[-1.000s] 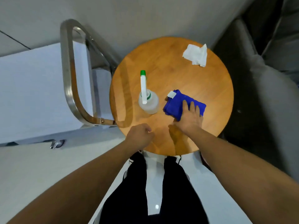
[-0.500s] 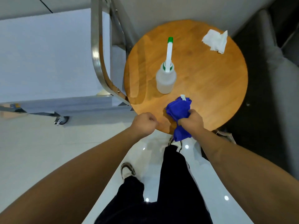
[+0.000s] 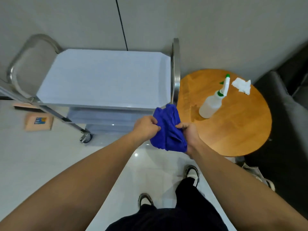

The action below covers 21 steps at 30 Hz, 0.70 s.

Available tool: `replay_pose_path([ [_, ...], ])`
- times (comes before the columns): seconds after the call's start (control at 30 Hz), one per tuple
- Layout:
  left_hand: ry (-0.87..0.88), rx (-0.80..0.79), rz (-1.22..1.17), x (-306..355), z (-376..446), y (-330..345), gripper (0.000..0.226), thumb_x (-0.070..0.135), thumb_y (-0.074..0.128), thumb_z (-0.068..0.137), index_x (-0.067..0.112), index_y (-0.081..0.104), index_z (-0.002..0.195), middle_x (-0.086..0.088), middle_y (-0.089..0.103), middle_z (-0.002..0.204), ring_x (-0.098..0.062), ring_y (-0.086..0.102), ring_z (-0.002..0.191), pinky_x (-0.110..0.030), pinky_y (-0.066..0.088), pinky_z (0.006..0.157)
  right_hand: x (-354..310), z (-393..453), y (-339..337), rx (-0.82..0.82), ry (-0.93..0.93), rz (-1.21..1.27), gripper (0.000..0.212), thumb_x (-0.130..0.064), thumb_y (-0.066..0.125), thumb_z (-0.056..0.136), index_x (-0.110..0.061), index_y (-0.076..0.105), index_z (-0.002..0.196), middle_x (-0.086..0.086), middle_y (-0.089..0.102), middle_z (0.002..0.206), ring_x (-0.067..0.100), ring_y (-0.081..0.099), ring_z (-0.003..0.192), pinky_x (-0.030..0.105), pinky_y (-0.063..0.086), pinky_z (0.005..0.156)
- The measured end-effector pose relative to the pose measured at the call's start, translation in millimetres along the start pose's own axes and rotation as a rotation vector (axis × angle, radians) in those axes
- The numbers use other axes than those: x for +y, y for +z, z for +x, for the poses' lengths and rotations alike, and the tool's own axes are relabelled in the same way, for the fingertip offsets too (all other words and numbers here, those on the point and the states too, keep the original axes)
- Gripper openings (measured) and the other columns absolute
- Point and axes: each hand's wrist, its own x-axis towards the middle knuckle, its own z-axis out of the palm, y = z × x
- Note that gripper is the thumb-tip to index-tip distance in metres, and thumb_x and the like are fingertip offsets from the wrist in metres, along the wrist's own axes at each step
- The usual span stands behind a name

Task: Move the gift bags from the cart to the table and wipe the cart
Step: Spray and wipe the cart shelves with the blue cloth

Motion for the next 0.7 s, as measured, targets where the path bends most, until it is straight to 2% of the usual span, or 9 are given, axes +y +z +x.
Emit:
replay_pose_path([
  [0.07,0.029,0.092,-0.063,-4,-3,-27,0.016,0.021,0.075,0.087,0.022,0.065,0.099,0.003,0.065,0.099,-0.020,0.064,0.099,-0.039,0.055,0.092,2,1,29,-0.054,-0.026,0.010,0.042,-0.022,0.048,0.096,-0.005,0.061,0.131,0.017,0.066,0.128,0.036,0.066,0.113,0.050,0.051,0.101],
  [0.13,0.036,0.131,-0.194,-4,-4,-47,0.021,0.023,0.080,0.082,0.023,0.067,0.099,0.004,0.066,0.100,-0.017,0.064,0.095,-0.035,0.055,0.087,1,4,53,-0.127,-0.030,0.022,0.054,-0.045,0.048,0.103,-0.010,0.055,0.142,0.018,0.058,0.142,0.038,0.056,0.130,0.054,0.039,0.114],
  [0.23,0.042,0.104,-0.320,2,2,-68,0.016,0.017,0.078,0.081,0.028,0.071,0.089,0.004,0.072,0.099,-0.018,0.066,0.095,-0.032,0.054,0.078,-3,13,88,-0.173,-0.039,0.001,0.070,-0.064,0.050,0.096,-0.011,0.058,0.140,0.018,0.058,0.141,0.038,0.056,0.130,0.056,0.040,0.112],
  [0.33,0.077,0.088,-0.337,9,15,-85,0.013,0.022,0.080,0.082,0.031,0.072,0.085,0.008,0.072,0.092,-0.015,0.068,0.092,-0.029,0.053,0.077,-15,29,115,-0.131,-0.059,-0.064,0.060,-0.054,0.061,0.093,-0.007,0.065,0.130,0.018,0.065,0.131,0.036,0.063,0.122,0.054,0.047,0.106],
  [0.4,0.097,0.055,-0.342,13,27,-96,0.013,0.027,0.081,0.082,0.032,0.074,0.093,0.007,0.072,0.095,-0.014,0.068,0.092,-0.028,0.053,0.078,-27,44,129,-0.099,-0.049,-0.126,0.051,-0.045,0.064,0.093,-0.006,0.067,0.126,0.018,0.068,0.127,0.035,0.066,0.117,0.051,0.052,0.100],
  [0.47,0.106,0.008,-0.333,17,40,-105,0.027,0.030,0.080,0.083,0.034,0.075,0.109,0.007,0.072,0.106,-0.014,0.068,0.101,-0.031,0.055,0.091,-39,61,138,-0.075,-0.041,-0.137,0.047,-0.042,0.064,0.095,-0.006,0.067,0.126,0.018,0.069,0.126,0.035,0.067,0.114,0.050,0.057,0.091],
  [0.53,0.108,-0.035,-0.268,22,54,-112,0.035,0.025,0.077,0.087,0.038,0.072,0.119,0.008,0.071,0.117,-0.014,0.066,0.109,-0.036,0.053,0.100,-49,79,143,-0.035,-0.028,-0.106,0.045,-0.042,0.063,0.096,-0.008,0.067,0.125,0.018,0.070,0.123,0.036,0.069,0.110,0.051,0.058,0.086],
  [0.63,0.093,-0.083,-0.159,32,77,-124,0.032,0.015,0.071,0.091,0.031,0.073,0.120,0.006,0.069,0.122,-0.015,0.063,0.115,-0.035,0.051,0.104,-63,108,146,0.116,-0.047,-0.146,0.041,-0.039,0.068,0.093,-0.010,0.068,0.122,0.017,0.074,0.114,0.036,0.071,0.105,0.055,0.057,0.091],
  [0.7,0.075,-0.102,-0.038,40,93,-133,0.031,0.019,0.068,0.095,0.025,0.070,0.125,0.002,0.067,0.127,-0.017,0.060,0.119,-0.033,0.048,0.105,-73,124,147,0.255,-0.157,-0.268,0.036,-0.035,0.072,0.091,-0.014,0.065,0.119,0.012,0.075,0.108,0.033,0.072,0.100,0.053,0.058,0.090],
])
